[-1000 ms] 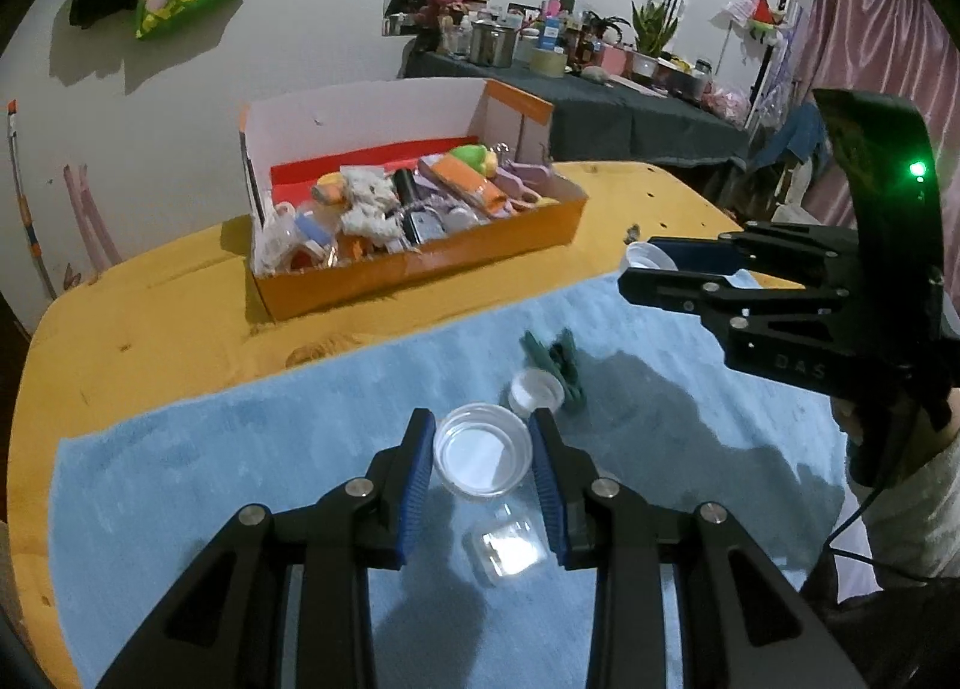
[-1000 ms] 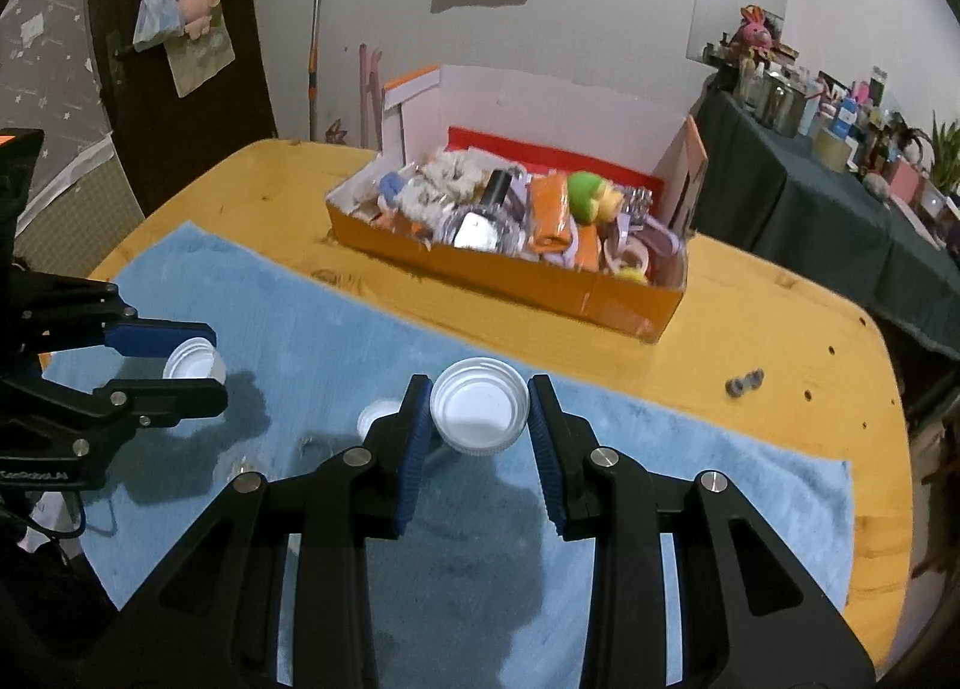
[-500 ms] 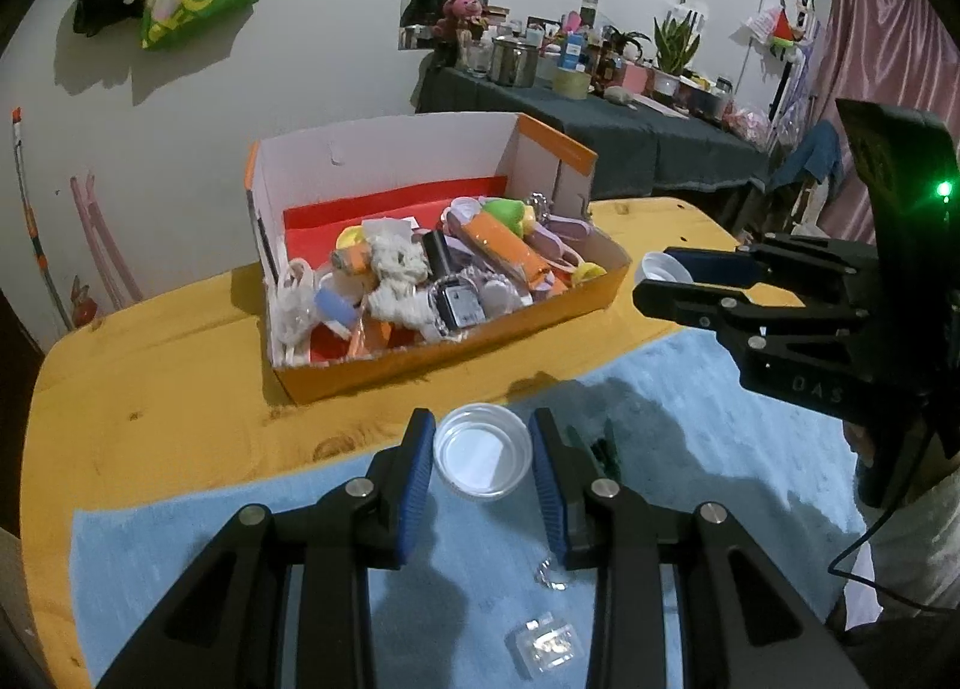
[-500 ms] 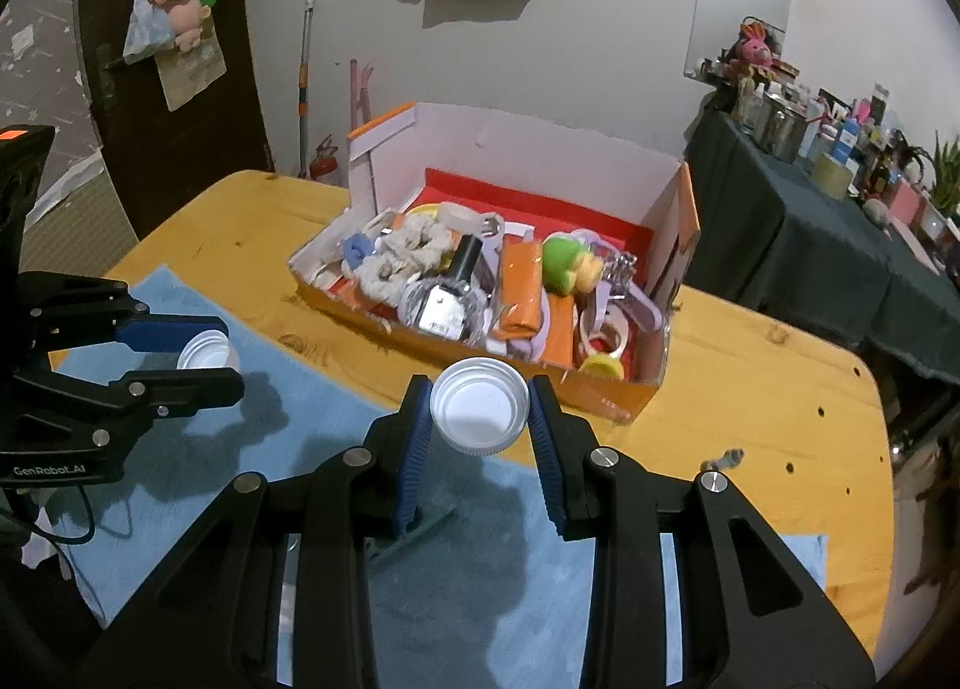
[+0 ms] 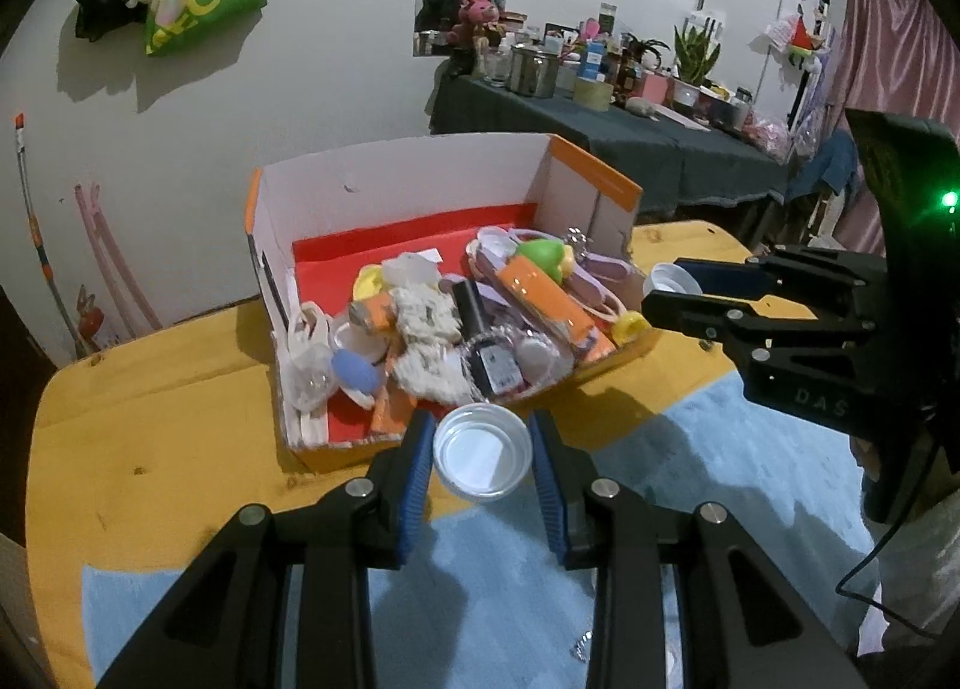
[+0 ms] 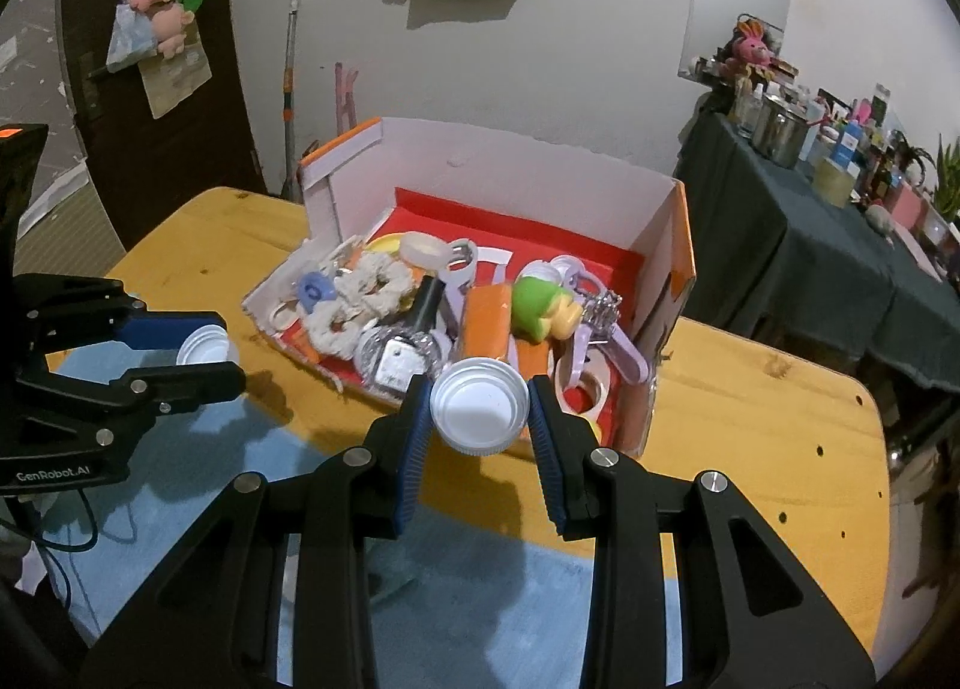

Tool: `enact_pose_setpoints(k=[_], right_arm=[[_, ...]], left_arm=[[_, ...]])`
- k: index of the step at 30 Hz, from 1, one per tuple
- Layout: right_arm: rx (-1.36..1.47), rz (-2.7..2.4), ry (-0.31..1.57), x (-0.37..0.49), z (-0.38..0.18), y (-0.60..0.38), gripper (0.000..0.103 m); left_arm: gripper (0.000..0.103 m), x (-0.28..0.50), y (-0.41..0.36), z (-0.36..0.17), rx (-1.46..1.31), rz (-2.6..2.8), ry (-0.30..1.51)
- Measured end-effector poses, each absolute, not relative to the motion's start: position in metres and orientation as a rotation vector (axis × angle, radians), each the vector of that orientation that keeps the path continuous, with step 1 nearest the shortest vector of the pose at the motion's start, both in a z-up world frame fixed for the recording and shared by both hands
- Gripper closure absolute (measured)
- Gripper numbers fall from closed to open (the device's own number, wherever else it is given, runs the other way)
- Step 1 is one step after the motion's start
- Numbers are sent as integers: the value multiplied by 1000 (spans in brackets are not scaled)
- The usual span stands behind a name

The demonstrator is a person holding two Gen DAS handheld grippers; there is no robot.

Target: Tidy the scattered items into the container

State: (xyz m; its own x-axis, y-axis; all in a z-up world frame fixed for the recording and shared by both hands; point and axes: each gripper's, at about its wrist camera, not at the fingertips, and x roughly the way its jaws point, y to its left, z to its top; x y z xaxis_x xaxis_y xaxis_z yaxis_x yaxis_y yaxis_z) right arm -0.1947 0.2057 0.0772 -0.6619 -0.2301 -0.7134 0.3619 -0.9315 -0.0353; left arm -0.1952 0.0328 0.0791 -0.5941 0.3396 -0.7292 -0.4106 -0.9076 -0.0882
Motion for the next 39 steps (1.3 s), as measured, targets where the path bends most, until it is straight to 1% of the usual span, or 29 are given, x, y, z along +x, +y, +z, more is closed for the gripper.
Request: enact_pose_setpoints(k=[14,23,29,34,39], right_arm=[[1125,-2600,214,-242,58,214,72],[1122,-2626,238,-282,68,209,73],[1185,-2647,222,-323,72,204,72],[1266,-2639,202,-352,63,197,73],[1342,-2623,183,-373,52,192,73]], left_arm=[[69,-247,31,68,-1127,2542,93],[69,-293,26,70,-1169,2609,33],[68,-334,29,76,-1216,2667,8],[69,-365,31,71,-1303,2686,-29],[68,-376,42,70,-1329,2703,34]])
